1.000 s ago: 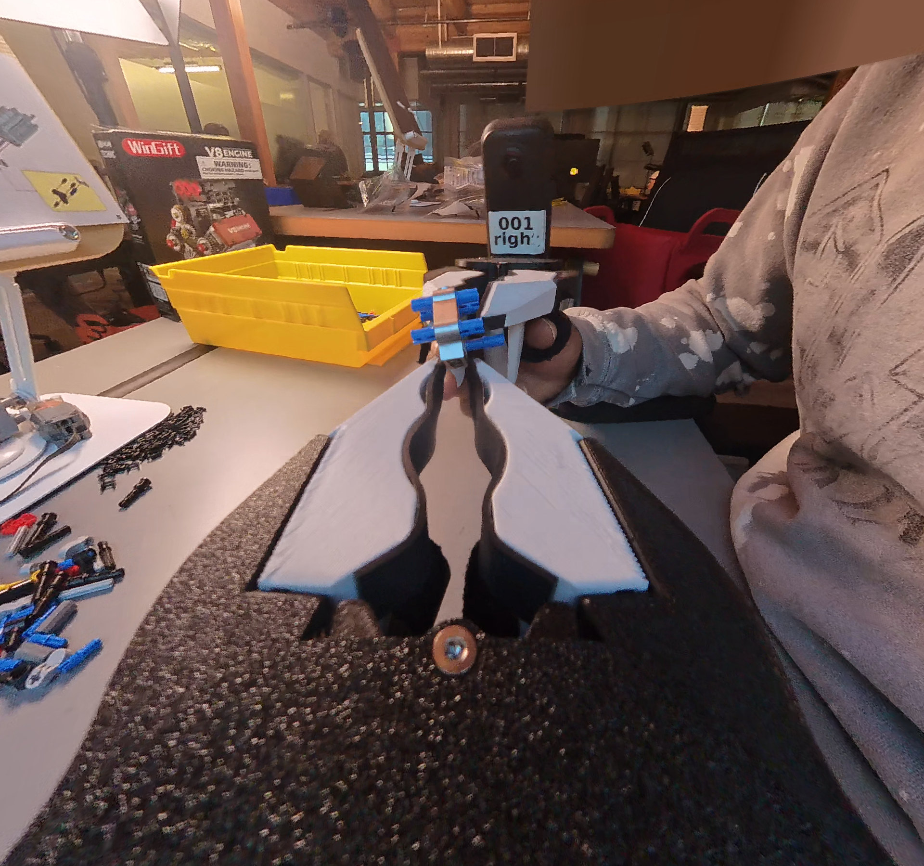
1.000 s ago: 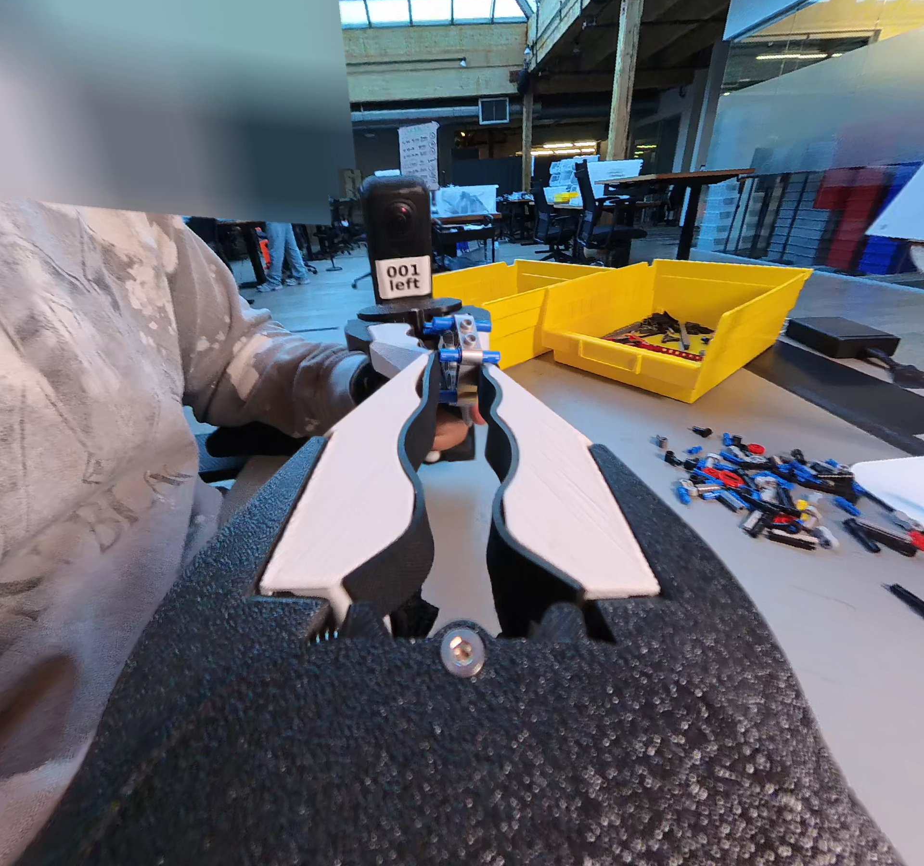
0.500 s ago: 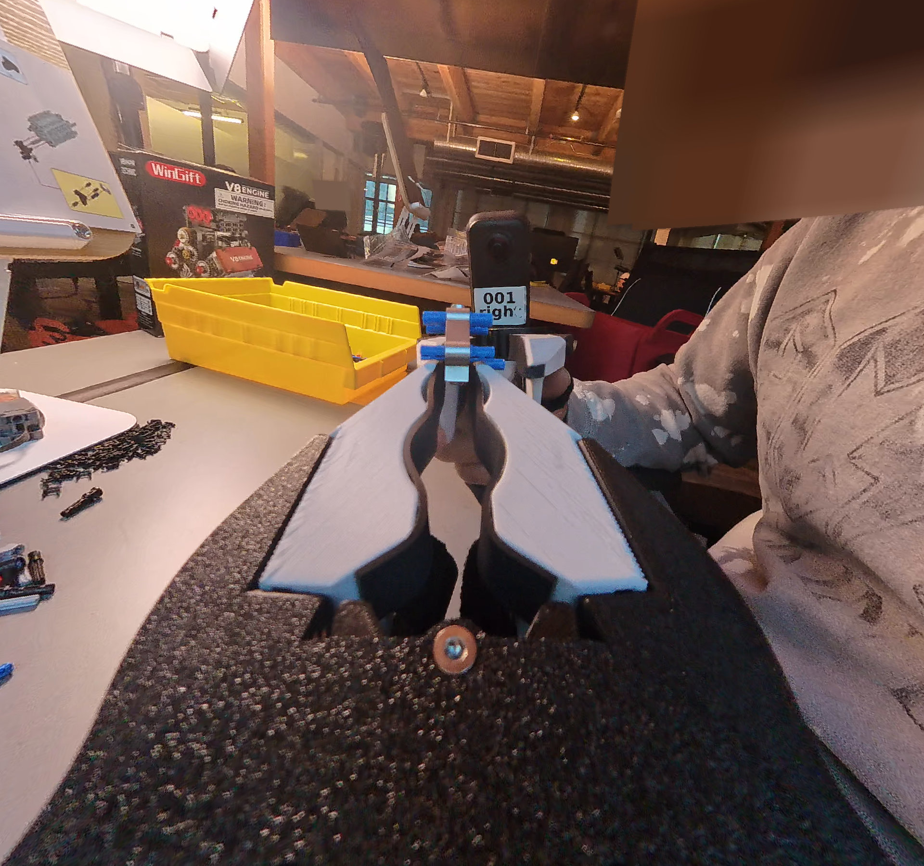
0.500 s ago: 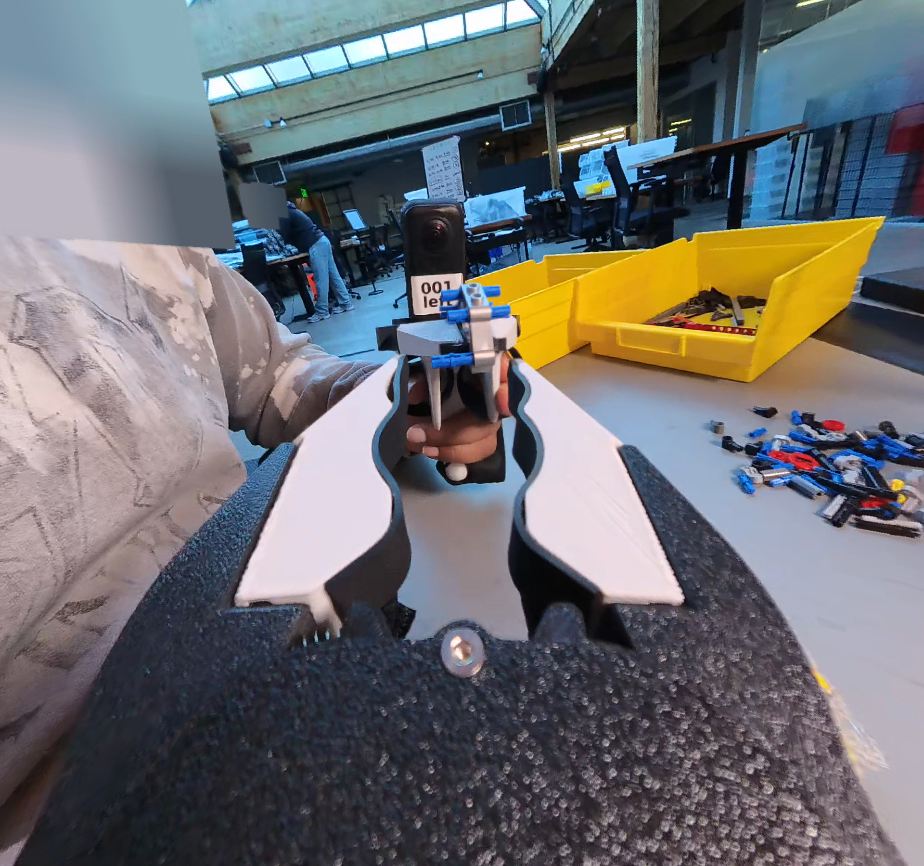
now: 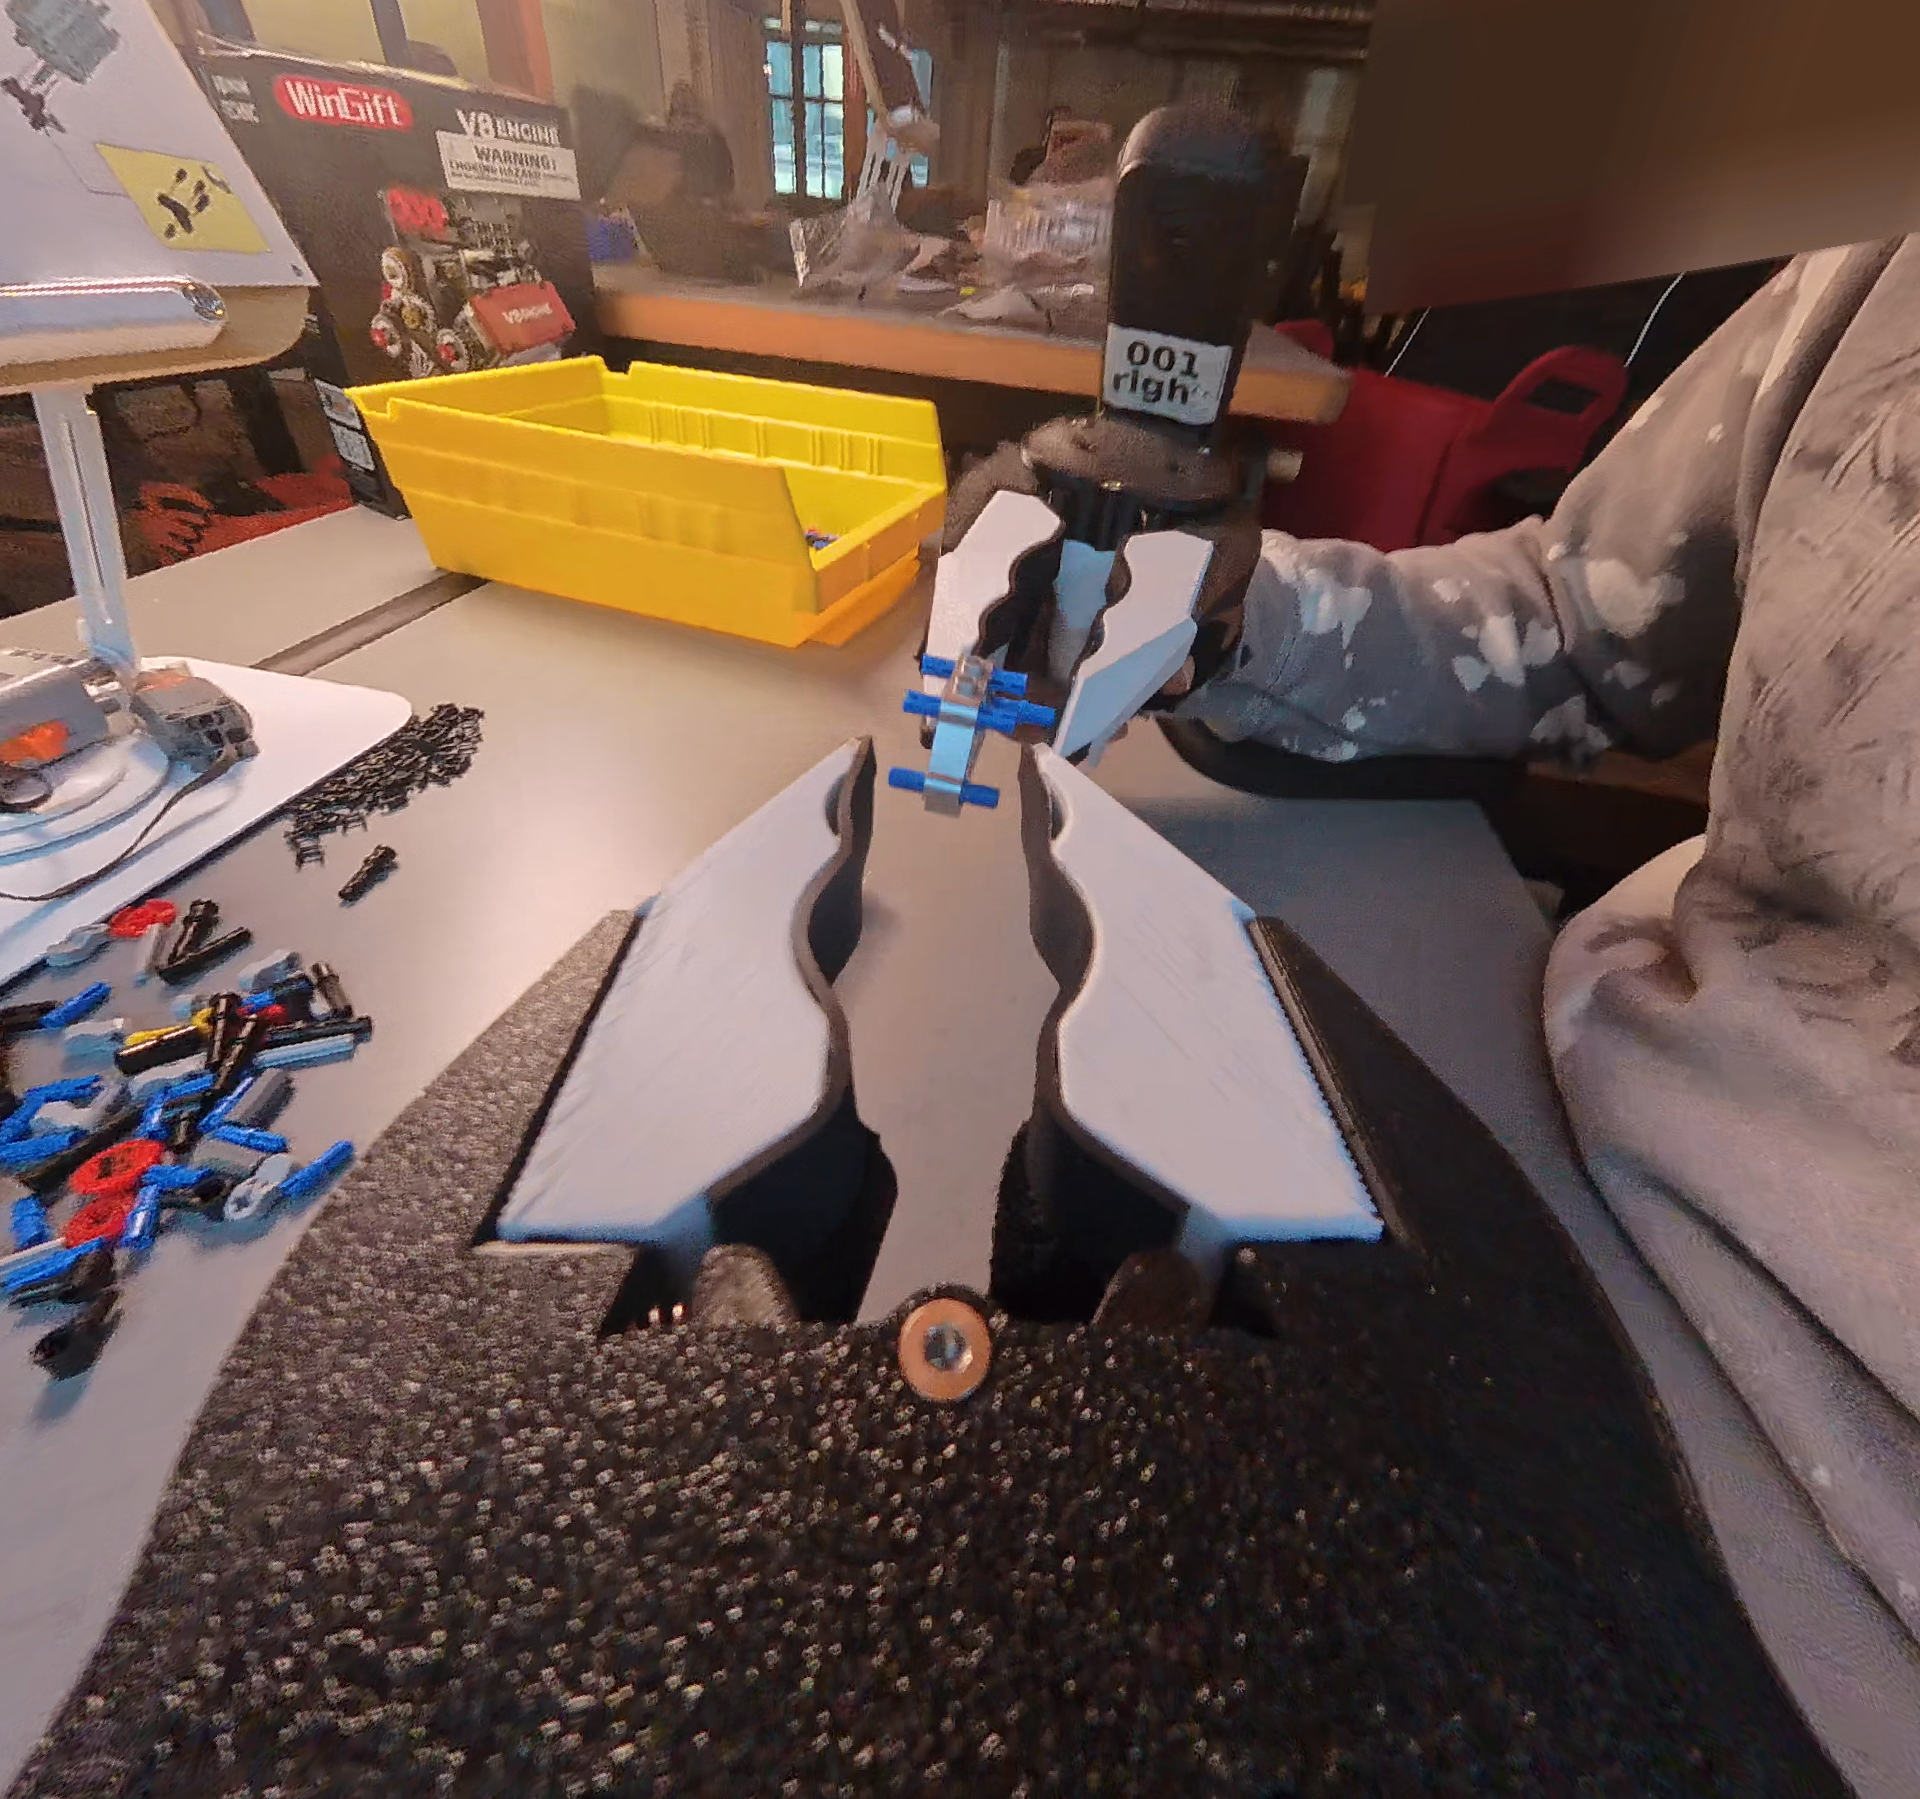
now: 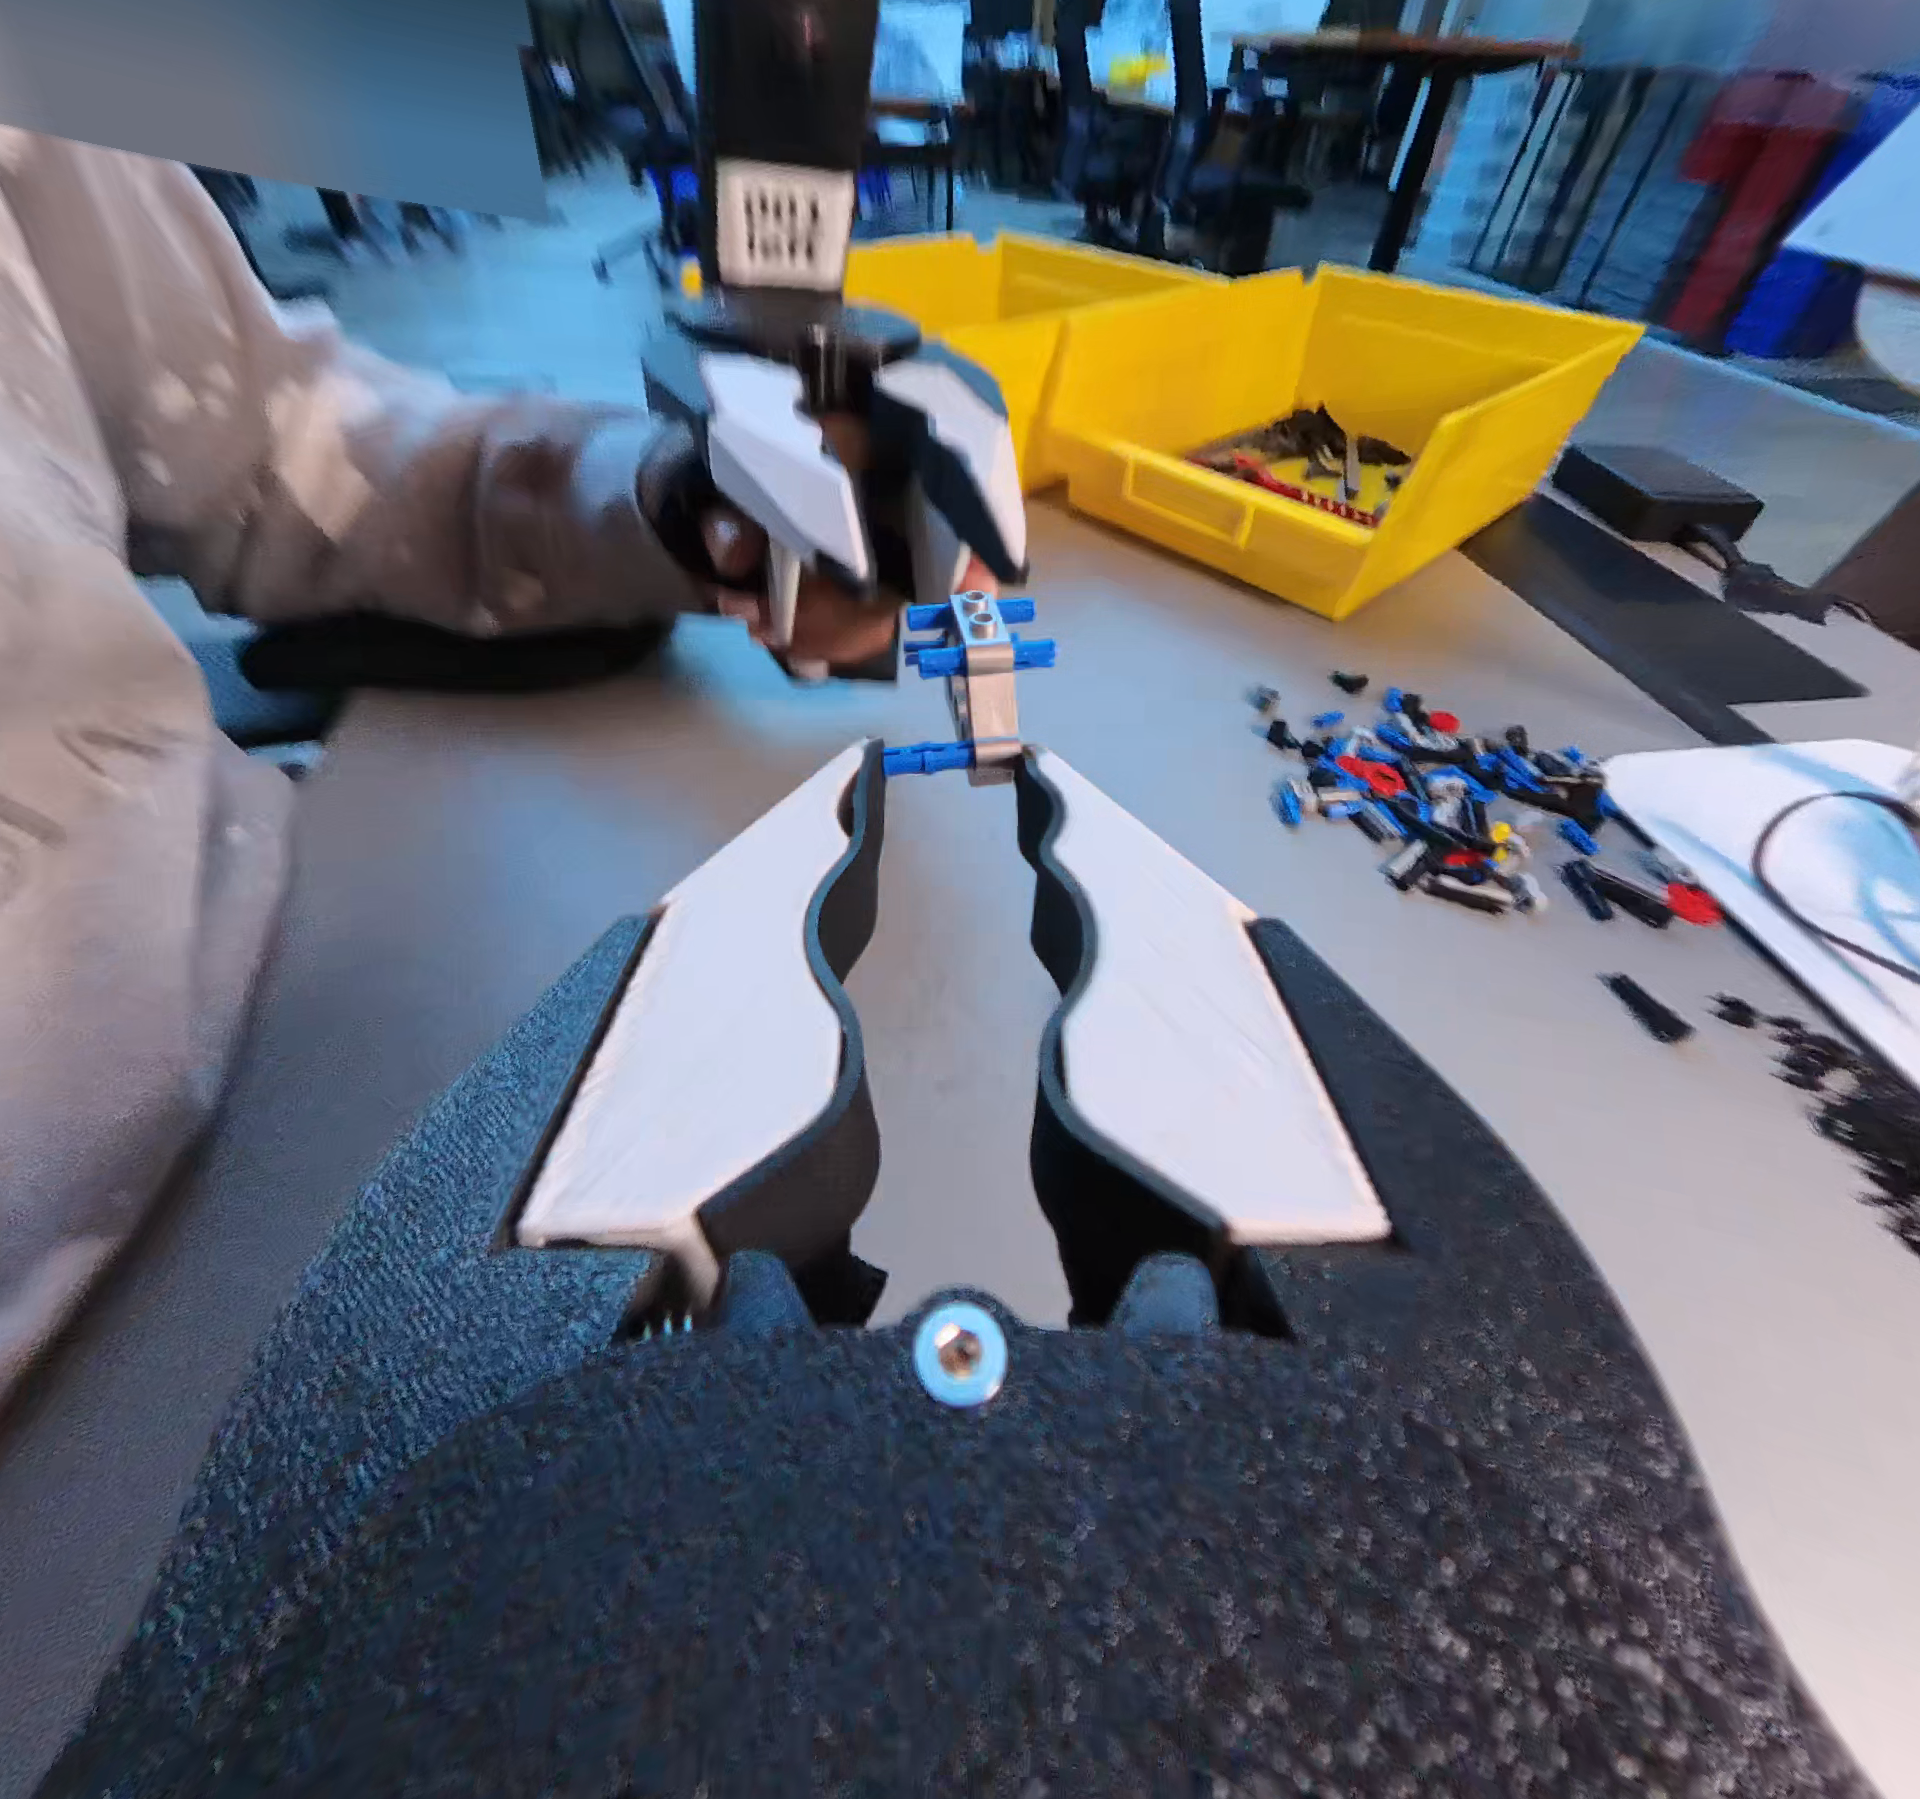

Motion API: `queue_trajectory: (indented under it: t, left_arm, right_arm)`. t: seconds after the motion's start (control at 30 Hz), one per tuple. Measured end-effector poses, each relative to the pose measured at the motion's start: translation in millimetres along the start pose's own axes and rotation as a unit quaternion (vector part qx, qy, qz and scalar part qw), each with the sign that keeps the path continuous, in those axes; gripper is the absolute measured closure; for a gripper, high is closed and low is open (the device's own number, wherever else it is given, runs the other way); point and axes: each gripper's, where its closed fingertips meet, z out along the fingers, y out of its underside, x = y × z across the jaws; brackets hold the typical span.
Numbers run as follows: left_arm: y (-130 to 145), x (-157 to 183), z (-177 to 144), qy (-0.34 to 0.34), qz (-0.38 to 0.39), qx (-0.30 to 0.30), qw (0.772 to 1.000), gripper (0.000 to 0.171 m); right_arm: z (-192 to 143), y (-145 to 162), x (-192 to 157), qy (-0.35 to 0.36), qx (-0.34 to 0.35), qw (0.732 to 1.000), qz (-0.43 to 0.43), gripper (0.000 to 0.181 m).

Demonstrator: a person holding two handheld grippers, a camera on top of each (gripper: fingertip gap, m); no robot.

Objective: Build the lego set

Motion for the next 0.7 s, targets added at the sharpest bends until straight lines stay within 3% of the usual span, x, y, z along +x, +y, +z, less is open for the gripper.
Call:
queue_trajectory:
  t: [0.13, 0.4, 0.57, 0.7]
  left_arm:
    - [20, 5, 4, 0.009, 0.023, -0.067, 0.997, 0.155]
    - [19, 6, 4, 0.0, 0.045, -0.074, 0.996, 0.151]
    - [49, 8, 10, -0.002, 0.078, -0.152, 0.985, 0.164]
    - [40, 12, 15, 0.006, 0.049, -0.113, 0.992, 0.165]
  right_arm:
    - [12, 15, -10, -0.005, -0.041, 0.999, -0.03, 0.158]
    - [14, 23, -9, 0.01, -0.075, 0.995, -0.064, 0.158]
    - [20, 21, -18, -0.001, -0.072, 0.994, -0.079, 0.158]
    - [14, 8, -19, -0.021, -0.025, 0.999, -0.033, 0.158]
